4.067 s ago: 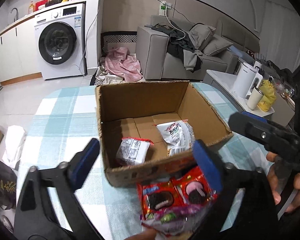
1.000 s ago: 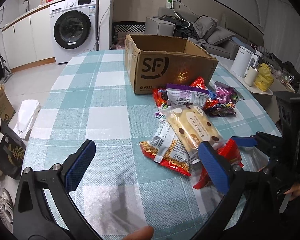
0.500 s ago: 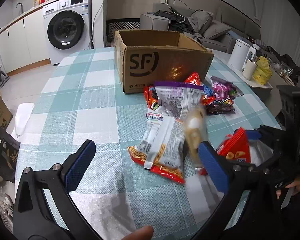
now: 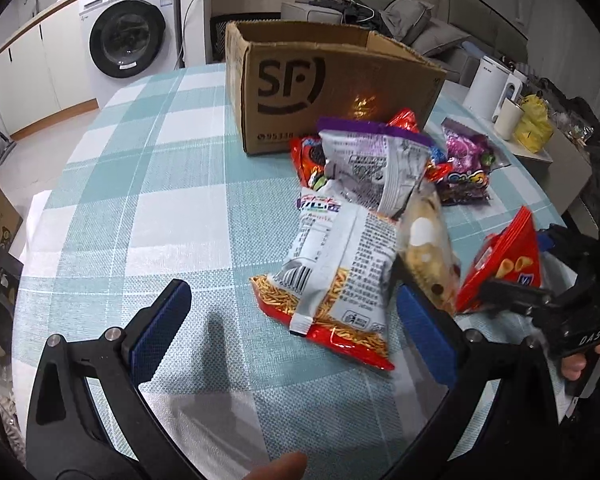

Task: Organize snacks
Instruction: 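Grasp the white noodle-snack bag with the left gripper while the right grasps the red chip bag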

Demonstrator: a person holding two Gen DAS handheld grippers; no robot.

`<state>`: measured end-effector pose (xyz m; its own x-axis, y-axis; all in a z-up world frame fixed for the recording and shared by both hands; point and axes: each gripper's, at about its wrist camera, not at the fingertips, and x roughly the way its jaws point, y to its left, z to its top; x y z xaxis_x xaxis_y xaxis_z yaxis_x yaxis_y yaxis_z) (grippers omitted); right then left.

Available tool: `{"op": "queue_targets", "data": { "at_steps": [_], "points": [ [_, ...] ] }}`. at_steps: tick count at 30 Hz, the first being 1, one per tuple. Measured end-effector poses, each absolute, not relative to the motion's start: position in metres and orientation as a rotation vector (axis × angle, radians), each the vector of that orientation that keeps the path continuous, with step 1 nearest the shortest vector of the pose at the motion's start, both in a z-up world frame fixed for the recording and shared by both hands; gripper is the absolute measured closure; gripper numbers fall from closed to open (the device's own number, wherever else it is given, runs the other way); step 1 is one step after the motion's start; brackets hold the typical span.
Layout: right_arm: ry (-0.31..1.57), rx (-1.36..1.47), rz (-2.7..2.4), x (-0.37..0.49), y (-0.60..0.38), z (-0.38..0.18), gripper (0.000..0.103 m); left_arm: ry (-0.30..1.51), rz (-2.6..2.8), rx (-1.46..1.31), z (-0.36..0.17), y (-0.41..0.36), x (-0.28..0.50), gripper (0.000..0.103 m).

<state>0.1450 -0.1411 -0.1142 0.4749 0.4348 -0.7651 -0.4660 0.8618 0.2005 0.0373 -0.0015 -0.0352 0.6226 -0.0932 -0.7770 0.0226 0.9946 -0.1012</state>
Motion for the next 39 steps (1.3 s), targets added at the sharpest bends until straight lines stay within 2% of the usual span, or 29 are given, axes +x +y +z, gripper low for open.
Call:
{"op": "queue_targets", "data": {
  "at_steps": [13, 15, 20, 22, 24, 26, 29, 30, 36, 39],
  "points": [
    [0.903, -0.046, 0.535, 0.148, -0.157, -0.116, 0.005, 0.941, -0.064, -0.093, -0.053, 0.001, 0.063, 0.001],
    [0.898, -0.038, 0.529, 0.149, -0.161, -0.117, 0.007, 0.941, -0.071, -0.087, -0.054, 0.001, 0.065, 0.004],
    [0.891, -0.016, 0.537, 0.152, -0.166, -0.116, 0.017, 0.929, -0.122, -0.082, -0.056, -0.003, 0.065, 0.02],
    [0.886, 0.015, 0.546, 0.153, -0.168, -0.116, 0.018, 0.922, -0.145, -0.083, -0.055, -0.005, 0.064, 0.032],
    [0.883, 0.03, 0.551, 0.154, -0.169, -0.116, 0.025, 0.914, -0.168, -0.08, -0.054, -0.007, 0.061, 0.034],
    [0.881, 0.052, 0.558, 0.155, -0.17, -0.116, 0.029, 0.908, -0.191, -0.084, -0.054, -0.009, 0.06, 0.042],
    [0.882, 0.073, 0.578, 0.156, -0.172, -0.115, 0.039, 0.903, -0.201, -0.084, -0.053, -0.011, 0.057, 0.046],
    [0.882, 0.079, 0.582, 0.156, -0.172, -0.115, 0.045, 0.899, -0.204, -0.082, -0.052, -0.011, 0.057, 0.048],
    [0.867, 0.097, 0.592, 0.154, -0.174, -0.113, 0.055, 0.869, -0.208, -0.081, -0.047, -0.012, 0.047, 0.051],
    [0.851, 0.091, 0.601, 0.152, -0.174, -0.111, 0.056, 0.86, -0.202, -0.095, -0.043, -0.009, 0.041, 0.051]
  ]
}}
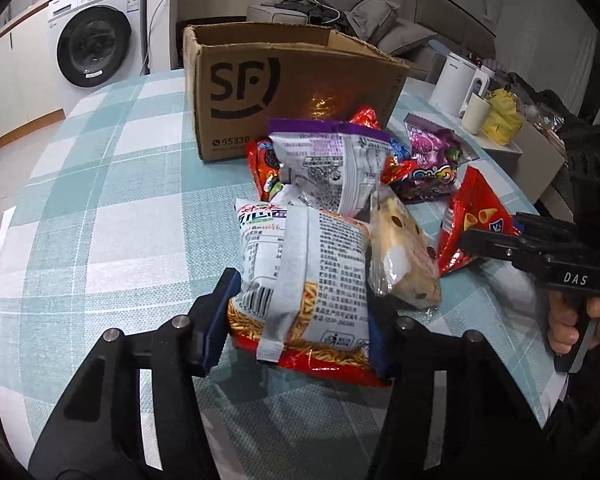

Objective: Organize snacks

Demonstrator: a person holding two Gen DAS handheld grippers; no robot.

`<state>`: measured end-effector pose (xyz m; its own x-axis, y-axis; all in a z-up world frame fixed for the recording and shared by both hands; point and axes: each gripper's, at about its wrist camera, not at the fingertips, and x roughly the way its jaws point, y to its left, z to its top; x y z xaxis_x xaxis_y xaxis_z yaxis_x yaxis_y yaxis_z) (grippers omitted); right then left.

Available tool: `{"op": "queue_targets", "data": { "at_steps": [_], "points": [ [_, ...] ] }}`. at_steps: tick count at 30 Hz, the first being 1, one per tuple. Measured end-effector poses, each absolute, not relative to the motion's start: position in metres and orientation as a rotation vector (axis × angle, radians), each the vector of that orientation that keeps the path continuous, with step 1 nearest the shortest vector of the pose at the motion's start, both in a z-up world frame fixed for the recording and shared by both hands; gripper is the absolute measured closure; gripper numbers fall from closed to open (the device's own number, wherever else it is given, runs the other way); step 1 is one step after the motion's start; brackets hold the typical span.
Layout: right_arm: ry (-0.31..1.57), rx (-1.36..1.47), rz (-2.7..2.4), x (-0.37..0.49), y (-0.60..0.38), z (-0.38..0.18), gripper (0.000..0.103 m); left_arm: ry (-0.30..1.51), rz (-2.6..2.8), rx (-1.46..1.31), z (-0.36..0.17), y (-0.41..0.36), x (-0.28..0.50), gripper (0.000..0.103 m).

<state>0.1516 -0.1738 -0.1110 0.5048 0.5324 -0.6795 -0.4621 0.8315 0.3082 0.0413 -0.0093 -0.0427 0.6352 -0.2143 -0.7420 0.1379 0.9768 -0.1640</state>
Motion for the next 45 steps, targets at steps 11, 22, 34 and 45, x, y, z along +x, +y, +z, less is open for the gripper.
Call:
{"op": "queue_targets", "data": {
  "at_steps": [11, 22, 34, 45],
  "points": [
    [0.803, 0.107, 0.602, 0.142, -0.177, -0.1, 0.056, 0.792, -0.179, -0.129, -0.02, 0.007, 0.028, 0.051],
    [0.709, 0.13, 0.593, 0.138, -0.185, -0.066, 0.056, 0.728, -0.164, -0.137, 0.008, 0.009, 0.026, 0.051],
    [0.641, 0.168, 0.588, 0.147, -0.19, -0.029, 0.056, 0.665, -0.134, -0.16, 0.04, 0.014, 0.037, 0.051],
    [0.6, 0.19, 0.579, 0.16, -0.19, 0.0, 0.056, 0.625, -0.128, -0.164, 0.072, 0.015, 0.045, 0.051]
  ]
}}
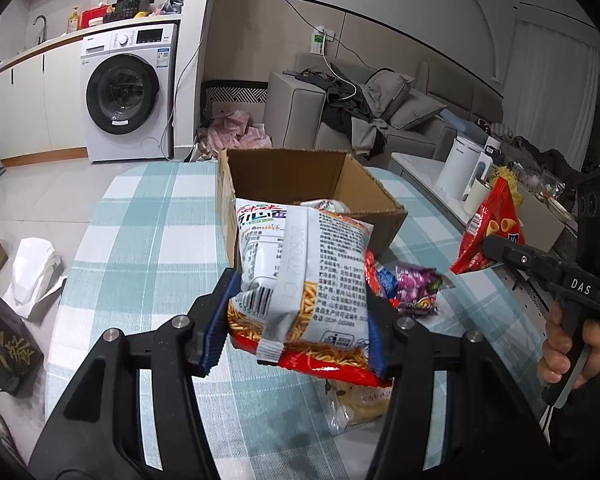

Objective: Organize snacks

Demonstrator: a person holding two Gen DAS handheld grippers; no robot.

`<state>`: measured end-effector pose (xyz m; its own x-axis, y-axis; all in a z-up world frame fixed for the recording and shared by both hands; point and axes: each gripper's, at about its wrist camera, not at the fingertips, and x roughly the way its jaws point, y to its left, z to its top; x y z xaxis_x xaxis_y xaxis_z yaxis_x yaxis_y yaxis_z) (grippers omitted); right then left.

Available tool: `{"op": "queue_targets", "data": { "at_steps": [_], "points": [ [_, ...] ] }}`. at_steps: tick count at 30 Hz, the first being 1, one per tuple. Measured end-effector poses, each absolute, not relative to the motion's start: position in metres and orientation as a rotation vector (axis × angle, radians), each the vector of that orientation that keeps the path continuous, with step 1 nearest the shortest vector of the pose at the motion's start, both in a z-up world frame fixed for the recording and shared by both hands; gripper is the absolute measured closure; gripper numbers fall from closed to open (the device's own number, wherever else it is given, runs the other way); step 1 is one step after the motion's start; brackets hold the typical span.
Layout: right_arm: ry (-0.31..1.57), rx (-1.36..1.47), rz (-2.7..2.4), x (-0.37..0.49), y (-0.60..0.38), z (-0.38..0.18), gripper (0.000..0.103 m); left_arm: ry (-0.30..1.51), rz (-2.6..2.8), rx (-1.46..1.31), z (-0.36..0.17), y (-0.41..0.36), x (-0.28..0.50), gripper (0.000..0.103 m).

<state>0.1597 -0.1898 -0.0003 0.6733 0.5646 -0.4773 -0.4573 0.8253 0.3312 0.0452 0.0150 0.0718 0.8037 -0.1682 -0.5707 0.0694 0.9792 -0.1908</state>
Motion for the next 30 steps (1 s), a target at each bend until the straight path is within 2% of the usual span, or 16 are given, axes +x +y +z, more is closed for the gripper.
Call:
{"op": "queue_targets", "data": {
  "at_steps": [30],
  "points": [
    [0.555, 0.223, 0.565, 0.205, -0.186, 0.035, 0.056, 0.615, -0.152, -0.159, 0.097, 0.0, 0.11, 0.05]
  ]
}}
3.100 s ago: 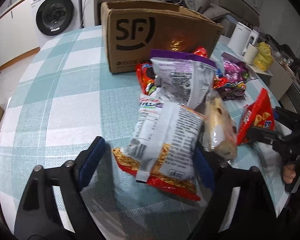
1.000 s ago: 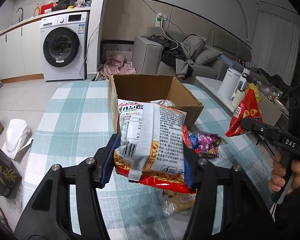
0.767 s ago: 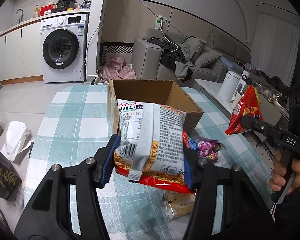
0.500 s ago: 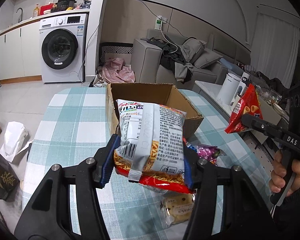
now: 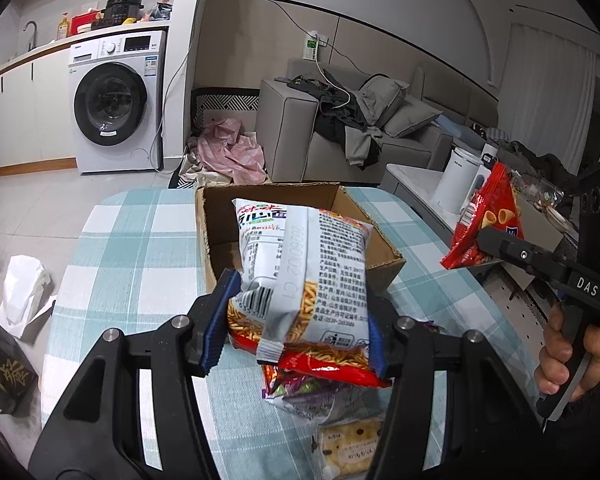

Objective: Organize snacks

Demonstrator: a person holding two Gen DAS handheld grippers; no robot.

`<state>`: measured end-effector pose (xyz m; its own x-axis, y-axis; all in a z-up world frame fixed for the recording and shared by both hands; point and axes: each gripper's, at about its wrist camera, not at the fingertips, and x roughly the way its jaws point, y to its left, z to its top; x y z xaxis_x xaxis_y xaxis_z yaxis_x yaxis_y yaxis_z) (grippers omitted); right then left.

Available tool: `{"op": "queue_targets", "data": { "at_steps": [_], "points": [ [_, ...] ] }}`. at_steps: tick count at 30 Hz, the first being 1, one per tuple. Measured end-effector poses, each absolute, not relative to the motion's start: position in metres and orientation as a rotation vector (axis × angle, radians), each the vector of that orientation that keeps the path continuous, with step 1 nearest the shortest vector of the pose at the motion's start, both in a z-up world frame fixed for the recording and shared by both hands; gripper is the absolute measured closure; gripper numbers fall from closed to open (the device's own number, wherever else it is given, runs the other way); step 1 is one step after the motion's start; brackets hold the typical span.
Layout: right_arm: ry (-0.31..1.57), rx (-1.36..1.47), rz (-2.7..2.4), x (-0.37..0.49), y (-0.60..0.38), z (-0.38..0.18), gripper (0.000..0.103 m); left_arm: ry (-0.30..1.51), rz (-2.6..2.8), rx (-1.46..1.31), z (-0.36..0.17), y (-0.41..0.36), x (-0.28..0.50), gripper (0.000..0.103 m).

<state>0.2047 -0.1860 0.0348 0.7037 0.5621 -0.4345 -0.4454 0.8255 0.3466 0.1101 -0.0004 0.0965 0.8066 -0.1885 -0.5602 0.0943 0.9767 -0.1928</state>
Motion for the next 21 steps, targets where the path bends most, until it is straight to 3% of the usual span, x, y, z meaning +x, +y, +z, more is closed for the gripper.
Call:
{"op": "queue_targets", "data": {
  "at_steps": [21],
  "points": [
    [0.582, 0.217, 0.563, 0.253, -0.159, 0.029, 0.056, 0.636, -0.13, -0.171, 0.091, 0.009, 0.168, 0.05]
  ]
}}
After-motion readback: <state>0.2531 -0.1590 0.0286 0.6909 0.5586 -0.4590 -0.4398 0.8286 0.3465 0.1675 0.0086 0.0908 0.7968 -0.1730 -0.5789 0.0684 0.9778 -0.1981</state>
